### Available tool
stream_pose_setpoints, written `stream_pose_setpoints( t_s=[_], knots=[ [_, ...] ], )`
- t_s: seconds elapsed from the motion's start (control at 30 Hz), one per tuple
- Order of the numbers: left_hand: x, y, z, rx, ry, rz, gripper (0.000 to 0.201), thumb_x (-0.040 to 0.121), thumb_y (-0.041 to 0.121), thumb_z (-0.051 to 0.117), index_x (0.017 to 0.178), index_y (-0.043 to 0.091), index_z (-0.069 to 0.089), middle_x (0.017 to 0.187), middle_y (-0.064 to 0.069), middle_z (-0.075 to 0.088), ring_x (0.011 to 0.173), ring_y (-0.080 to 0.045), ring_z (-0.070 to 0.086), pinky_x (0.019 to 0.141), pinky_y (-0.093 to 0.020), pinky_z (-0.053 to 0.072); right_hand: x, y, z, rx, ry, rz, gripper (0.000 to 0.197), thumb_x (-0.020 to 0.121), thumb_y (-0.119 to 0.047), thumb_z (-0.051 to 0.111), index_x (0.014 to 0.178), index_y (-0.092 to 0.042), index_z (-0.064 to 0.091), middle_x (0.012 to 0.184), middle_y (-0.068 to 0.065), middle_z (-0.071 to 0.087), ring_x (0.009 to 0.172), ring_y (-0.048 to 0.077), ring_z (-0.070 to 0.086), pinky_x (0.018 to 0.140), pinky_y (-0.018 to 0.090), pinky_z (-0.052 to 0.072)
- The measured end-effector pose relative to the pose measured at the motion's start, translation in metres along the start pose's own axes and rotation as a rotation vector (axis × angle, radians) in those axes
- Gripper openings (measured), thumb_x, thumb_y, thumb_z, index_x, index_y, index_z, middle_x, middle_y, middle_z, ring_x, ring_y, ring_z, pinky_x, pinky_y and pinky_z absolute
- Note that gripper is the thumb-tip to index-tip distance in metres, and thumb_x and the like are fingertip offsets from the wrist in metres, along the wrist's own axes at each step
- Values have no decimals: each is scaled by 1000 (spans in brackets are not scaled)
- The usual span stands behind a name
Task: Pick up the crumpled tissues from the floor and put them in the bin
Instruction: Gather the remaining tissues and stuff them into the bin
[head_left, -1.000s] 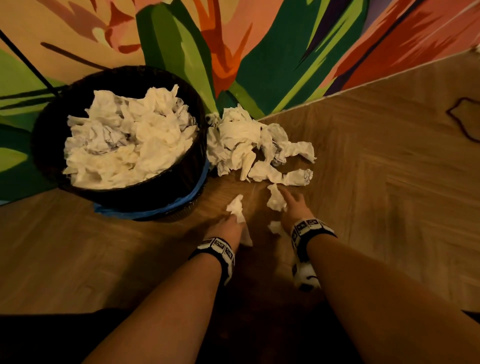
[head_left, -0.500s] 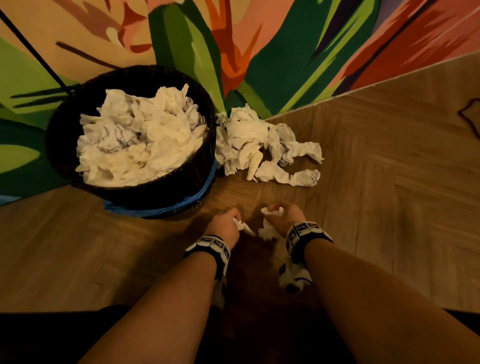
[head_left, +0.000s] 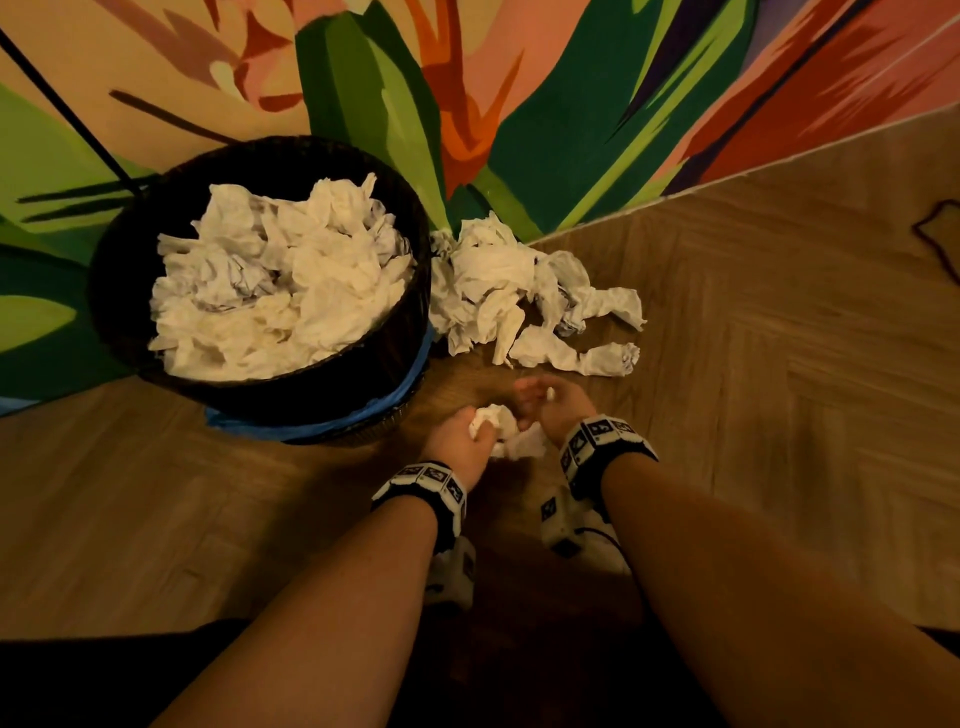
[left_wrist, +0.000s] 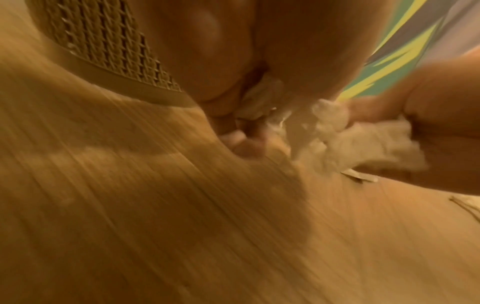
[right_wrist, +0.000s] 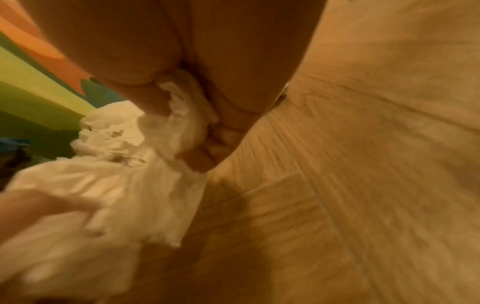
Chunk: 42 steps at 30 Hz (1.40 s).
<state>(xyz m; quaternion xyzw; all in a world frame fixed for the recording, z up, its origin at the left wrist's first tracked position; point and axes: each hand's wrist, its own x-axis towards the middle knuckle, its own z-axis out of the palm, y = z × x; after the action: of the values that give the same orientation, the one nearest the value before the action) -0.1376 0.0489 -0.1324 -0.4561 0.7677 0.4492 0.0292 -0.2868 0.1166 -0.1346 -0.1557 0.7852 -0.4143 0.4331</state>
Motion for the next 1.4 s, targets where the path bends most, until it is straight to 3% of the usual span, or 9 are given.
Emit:
stream_pose_setpoints(
  t_s=[0.13, 0.23, 0.37, 0.5, 0.7, 0.83, 1.03, 1.23, 1.4],
  knots=[
    [3, -10, -5, -35, -2, -33, 28, 99, 23, 42, 122, 28, 56, 101, -6, 64, 86, -21, 63, 67, -29, 49, 18, -1, -31, -446, 128, 12, 28, 95, -13, 53, 116, -28, 63, 132, 3, 49, 117, 26, 54, 99, 44, 50],
    [6, -20, -6, -68, -64, -53, 40, 95, 10, 42, 104, 41, 66, 94, -1, 67, 71, -10, 63, 54, -17, 45, 35, -6, -62, -741, 153, -18, 59, 87, -5, 64, 139, -27, 48, 154, 4, 23, 134, 33, 41, 106, 45, 43],
    [9, -27, -5, -2, -143, -66, 43, 91, 5, 46, 108, 38, 67, 110, 3, 67, 78, -2, 60, 61, -11, 44, 53, -8, -82, -840, 82, 22, 89, 80, 0, 68, 151, -34, 25, 163, -1, 3, 145, 32, 23, 108, 45, 37],
    [6, -31, -5, -17, -121, -47, 42, 91, 10, 45, 106, 40, 69, 118, 3, 66, 96, -11, 62, 83, -25, 52, 54, 16, -68, -880, 8, -3, 85, 86, 8, 49, 151, -40, 23, 162, 1, 11, 146, 34, 20, 115, 47, 30],
    [-1, -23, -9, 8, -85, 21, 53, 90, 1, 46, 112, 43, 70, 136, 3, 58, 92, -12, 66, 64, -11, 50, 39, 41, -35, -899, 1, -42, 44, 97, -17, 50, 138, -33, 51, 151, 7, 36, 136, 29, 39, 112, 34, 33],
    [-8, -16, -15, 19, -99, 30, 41, 91, 6, 47, 94, 34, 76, 105, 5, 72, 67, -2, 63, 54, -8, 47, 22, 41, -23, -840, 70, 53, 29, 93, -32, 62, 118, -17, 67, 118, 9, 65, 98, 23, 61, 83, 30, 50],
    [-24, 0, -33, 112, -110, 61, 28, 89, 17, 45, 79, 22, 71, 77, 2, 68, 73, -18, 64, 59, -26, 49, -9, 29, -35, -688, 180, 58, 30, 96, -37, 52, 108, -14, 68, 104, 10, 68, 89, 24, 64, 78, 35, 55],
    [-48, 63, -58, 217, -141, 410, 24, 80, 24, 70, 103, 22, 63, 105, 4, 46, 97, -13, 49, 86, -28, 45, -23, -47, -68, -768, 324, -76, 26, 89, -15, 64, 114, -10, 64, 119, 16, 64, 107, 35, 61, 88, 36, 50],
    [-69, 141, -120, 284, -1, 762, 33, 90, 3, 47, 115, 17, 64, 116, -5, 54, 107, -21, 54, 96, -30, 43, -41, -140, -84, -596, 376, -299, 9, 91, -26, 65, 85, -27, 58, 95, 4, 67, 82, 23, 64, 69, 32, 52]
  ],
)
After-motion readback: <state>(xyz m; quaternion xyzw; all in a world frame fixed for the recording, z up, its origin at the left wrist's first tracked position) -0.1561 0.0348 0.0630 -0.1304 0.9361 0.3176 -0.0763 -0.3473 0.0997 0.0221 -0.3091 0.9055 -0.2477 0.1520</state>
